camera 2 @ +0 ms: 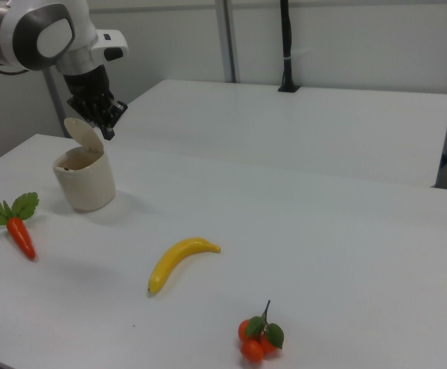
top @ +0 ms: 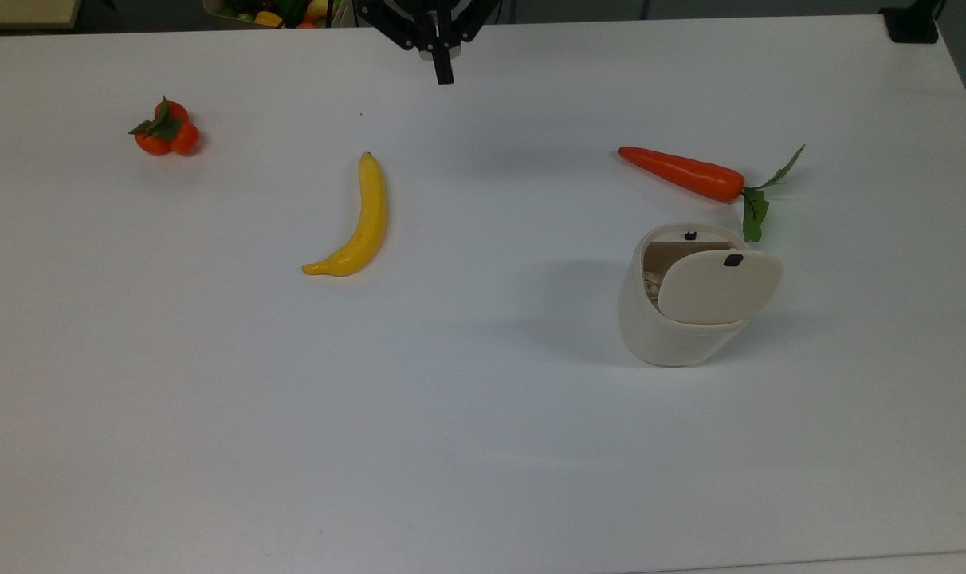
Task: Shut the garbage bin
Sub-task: 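Move the gripper toward the open lid of the cream bin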
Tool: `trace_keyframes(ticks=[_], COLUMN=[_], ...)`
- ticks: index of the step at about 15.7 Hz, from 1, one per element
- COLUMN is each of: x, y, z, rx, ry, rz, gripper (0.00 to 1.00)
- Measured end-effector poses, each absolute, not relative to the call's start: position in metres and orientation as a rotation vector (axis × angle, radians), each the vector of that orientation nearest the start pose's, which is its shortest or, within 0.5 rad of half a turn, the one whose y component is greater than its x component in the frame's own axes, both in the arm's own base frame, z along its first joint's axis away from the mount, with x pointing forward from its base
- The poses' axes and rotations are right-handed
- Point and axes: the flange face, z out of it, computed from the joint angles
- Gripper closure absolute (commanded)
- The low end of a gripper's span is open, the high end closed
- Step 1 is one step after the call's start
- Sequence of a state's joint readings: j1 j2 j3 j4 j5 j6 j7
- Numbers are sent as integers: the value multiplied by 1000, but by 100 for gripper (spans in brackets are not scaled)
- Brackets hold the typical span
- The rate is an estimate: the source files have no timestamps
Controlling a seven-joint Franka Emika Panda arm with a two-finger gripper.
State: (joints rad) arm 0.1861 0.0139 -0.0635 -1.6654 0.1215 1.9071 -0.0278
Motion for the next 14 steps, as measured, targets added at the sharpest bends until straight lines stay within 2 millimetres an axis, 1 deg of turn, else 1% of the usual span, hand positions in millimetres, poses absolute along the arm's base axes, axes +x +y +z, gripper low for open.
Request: trace_keyframes(ticks=[3,5,9,12,14], x=[592,601,617,624,628], y=[86,93,121,143,164], z=[603,599,593,596,597], rx=[-2967,-2951,-2861,-2805,-2768], ry=[-156,-162,-131,-83,-58], rz=[-419,-484,-619,-699,-751], gripper=[100,100,100,100,100])
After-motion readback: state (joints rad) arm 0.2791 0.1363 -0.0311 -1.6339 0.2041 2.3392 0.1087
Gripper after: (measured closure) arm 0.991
